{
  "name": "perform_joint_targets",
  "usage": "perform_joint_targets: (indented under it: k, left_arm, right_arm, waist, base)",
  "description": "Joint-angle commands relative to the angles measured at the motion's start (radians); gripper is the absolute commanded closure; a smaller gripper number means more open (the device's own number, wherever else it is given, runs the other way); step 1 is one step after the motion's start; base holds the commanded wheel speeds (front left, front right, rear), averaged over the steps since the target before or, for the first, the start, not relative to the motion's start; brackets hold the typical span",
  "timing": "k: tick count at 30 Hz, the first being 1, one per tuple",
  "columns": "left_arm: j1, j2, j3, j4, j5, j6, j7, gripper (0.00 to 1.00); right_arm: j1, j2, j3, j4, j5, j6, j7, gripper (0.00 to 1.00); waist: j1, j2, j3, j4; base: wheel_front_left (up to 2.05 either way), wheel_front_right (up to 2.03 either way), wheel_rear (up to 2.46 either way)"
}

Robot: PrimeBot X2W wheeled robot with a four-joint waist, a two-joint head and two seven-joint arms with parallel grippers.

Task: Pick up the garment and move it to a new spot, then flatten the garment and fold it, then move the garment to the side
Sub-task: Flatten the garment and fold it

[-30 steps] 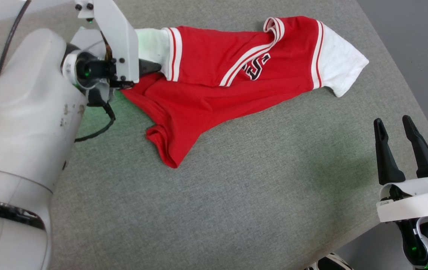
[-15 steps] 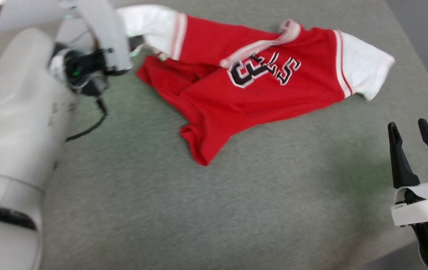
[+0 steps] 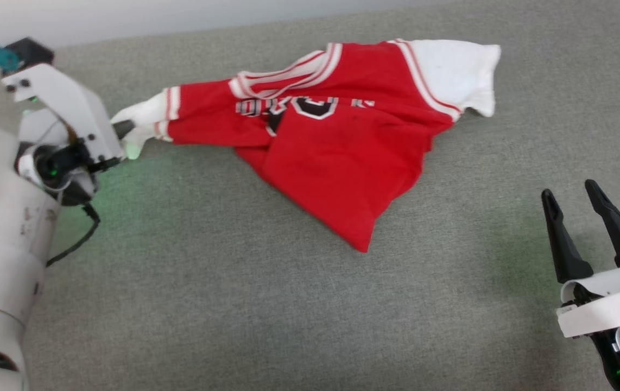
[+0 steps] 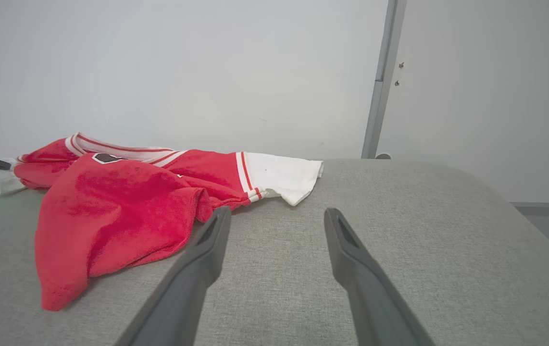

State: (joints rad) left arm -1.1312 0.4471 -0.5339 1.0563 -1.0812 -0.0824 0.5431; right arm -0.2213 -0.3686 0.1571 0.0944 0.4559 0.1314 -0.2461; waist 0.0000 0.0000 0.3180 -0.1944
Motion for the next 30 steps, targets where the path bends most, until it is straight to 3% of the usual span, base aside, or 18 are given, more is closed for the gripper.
perform_joint_targets:
  k: [1,2,3,4,6,16,25,30]
  left_arm:
    - [0.007,0.003,0.005,0.008,0.003,0.011,-0.012,1.00]
    - [0.006,0.005,0.006,0.020,0.007,0.025,-0.023,1.00]
    - [0.004,0.010,0.004,0.030,0.015,0.035,-0.041,0.81]
    - [0.003,0.013,0.004,0.039,0.020,0.041,-0.060,0.58]
    - [0.003,0.014,0.008,0.055,0.025,0.050,-0.097,0.00]
    - [0.062,0.031,-0.025,0.065,0.081,-0.011,-0.311,0.00]
    - [0.241,-0.049,-0.062,-0.043,0.120,-0.042,-0.626,0.00]
    - [0.351,-0.114,-0.085,-0.133,0.179,-0.007,-0.789,0.00]
  right_arm:
    - [-0.011,-0.005,0.003,-0.002,-0.001,-0.001,0.002,0.00]
    - [-0.011,-0.010,0.007,-0.002,-0.005,-0.001,0.004,0.00]
    - [-0.012,-0.011,0.014,-0.003,-0.009,-0.001,0.004,0.00]
    - [-0.013,-0.011,0.019,-0.004,-0.009,-0.001,0.004,0.00]
    - [-0.010,-0.013,0.027,-0.004,-0.011,-0.001,0.006,0.00]
    - [-0.010,-0.081,0.117,-0.021,-0.048,-0.001,0.055,0.00]
    - [-0.111,-0.258,0.401,-0.041,-0.043,-0.001,0.242,0.00]
    - [-0.211,-0.396,0.618,-0.070,0.023,-0.001,0.382,0.00]
  waist:
    - [0.0000,0.0000,0.005,0.000]
    - [0.0000,0.0000,0.008,-0.006]
    - [0.0000,0.0000,0.011,-0.012]
    - [0.0000,0.0000,0.013,-0.017]
    - [0.0000,0.0000,0.013,-0.022]
    - [0.0000,0.0000,-0.055,0.046]
    - [0.0000,0.0000,-0.117,0.188]
    - [0.0000,0.0000,-0.135,0.280]
  base:
    - [0.00,0.00,0.00]
    - [0.00,0.00,0.00]
    - [0.00,0.00,0.00]
    - [0.00,0.00,0.00]
    - [0.00,0.00,0.00]
    - [0.00,0.00,0.00]
    - [0.00,0.00,0.00]
    - [0.00,0.00,0.00]
